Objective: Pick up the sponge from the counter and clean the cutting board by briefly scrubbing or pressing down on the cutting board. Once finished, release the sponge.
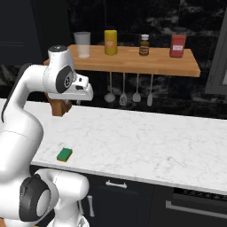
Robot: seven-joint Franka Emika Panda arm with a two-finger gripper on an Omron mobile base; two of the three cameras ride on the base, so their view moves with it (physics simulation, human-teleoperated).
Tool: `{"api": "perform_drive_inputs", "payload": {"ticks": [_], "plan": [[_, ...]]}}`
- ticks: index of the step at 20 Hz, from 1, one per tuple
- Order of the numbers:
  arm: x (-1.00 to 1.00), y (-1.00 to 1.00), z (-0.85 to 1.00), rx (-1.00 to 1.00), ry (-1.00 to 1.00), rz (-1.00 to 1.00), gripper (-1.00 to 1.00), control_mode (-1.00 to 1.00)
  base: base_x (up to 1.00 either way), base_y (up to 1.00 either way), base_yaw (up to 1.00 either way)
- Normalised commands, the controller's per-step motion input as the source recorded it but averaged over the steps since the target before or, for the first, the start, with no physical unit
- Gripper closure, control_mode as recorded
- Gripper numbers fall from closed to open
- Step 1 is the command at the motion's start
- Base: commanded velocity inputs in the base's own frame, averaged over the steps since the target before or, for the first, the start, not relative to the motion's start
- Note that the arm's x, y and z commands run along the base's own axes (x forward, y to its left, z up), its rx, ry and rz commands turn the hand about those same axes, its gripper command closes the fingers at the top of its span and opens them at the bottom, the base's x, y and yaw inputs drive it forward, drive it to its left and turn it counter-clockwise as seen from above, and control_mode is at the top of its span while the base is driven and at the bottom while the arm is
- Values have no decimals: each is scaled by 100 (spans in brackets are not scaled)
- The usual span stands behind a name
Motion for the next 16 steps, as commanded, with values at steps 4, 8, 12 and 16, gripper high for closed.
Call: {"api": "perform_drive_inputs", "payload": {"ticks": [4,8,12,16], "plan": [[-4,0,-3,0,1,0,-100,-100,0,0,0],[-35,29,-24,0,7,-1,-100,-100,0,0,0],[-31,67,-32,0,14,-6,-100,-100,0,0,0],[-17,38,-55,0,22,-8,-100,-100,0,0,0]]}}
